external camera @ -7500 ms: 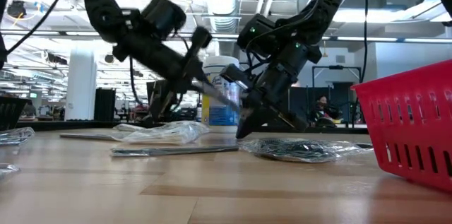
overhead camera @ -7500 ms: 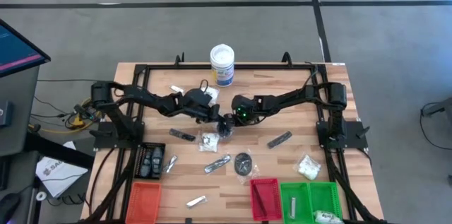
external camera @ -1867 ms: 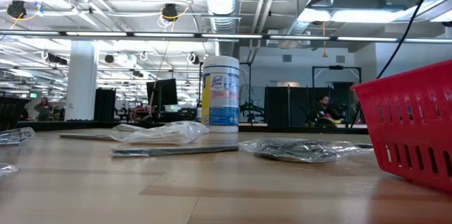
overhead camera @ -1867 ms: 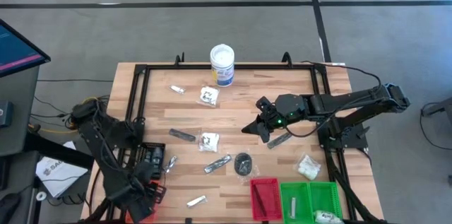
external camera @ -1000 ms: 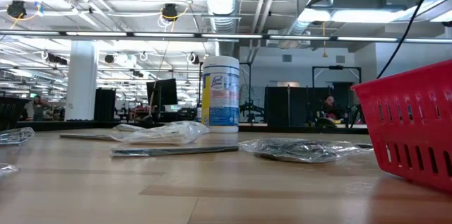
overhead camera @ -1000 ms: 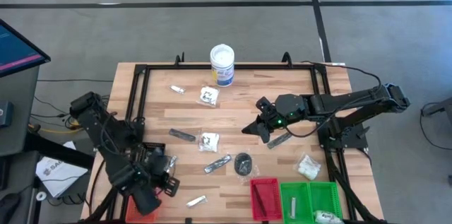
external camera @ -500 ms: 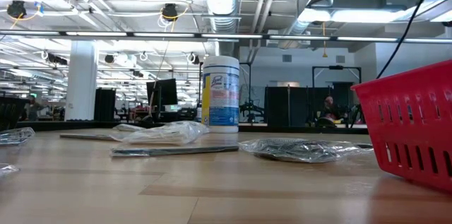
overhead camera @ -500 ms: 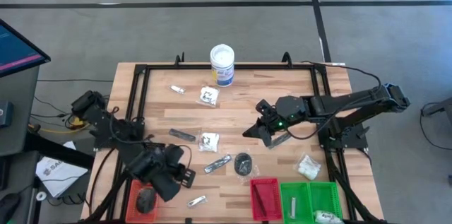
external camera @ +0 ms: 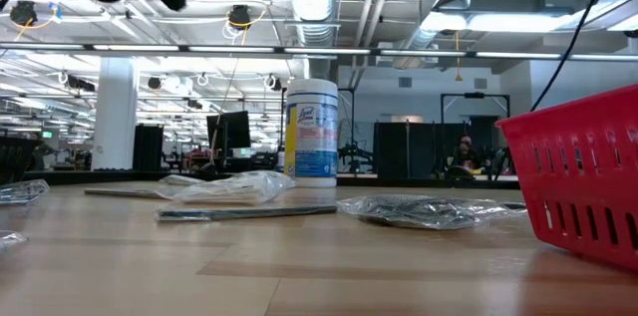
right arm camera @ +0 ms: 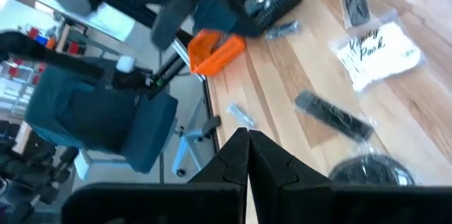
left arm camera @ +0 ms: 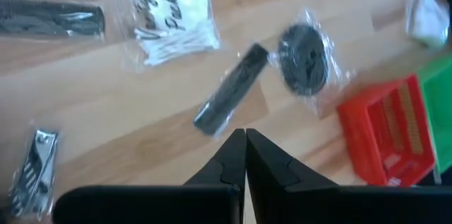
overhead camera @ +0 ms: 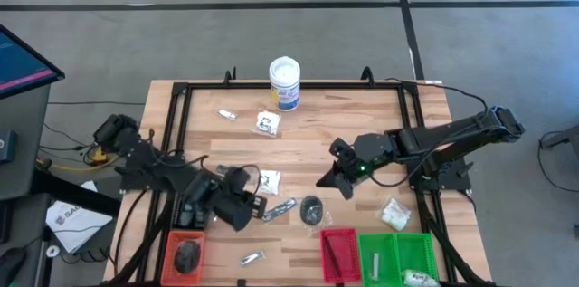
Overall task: Pick & Place Travel size toiletries
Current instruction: Put the white cotton pack into the right green bin
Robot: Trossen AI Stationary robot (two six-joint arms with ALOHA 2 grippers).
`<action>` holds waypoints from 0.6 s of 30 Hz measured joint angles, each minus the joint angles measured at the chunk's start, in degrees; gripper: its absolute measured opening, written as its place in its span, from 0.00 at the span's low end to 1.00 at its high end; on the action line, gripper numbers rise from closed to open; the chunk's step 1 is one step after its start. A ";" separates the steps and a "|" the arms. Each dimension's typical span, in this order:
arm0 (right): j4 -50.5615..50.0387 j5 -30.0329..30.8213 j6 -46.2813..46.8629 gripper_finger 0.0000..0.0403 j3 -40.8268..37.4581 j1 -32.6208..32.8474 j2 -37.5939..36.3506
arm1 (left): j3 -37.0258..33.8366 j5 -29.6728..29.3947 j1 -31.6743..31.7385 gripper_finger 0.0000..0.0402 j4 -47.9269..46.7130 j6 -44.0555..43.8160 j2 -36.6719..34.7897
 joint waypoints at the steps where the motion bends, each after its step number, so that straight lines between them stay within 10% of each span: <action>1: -0.68 0.00 0.00 0.00 0.00 0.34 0.01 | 0.00 0.26 0.83 0.01 0.12 0.18 0.00; 18: -7.15 0.11 0.13 0.00 0.00 3.30 0.00 | -0.05 5.05 13.34 0.01 0.26 9.24 0.00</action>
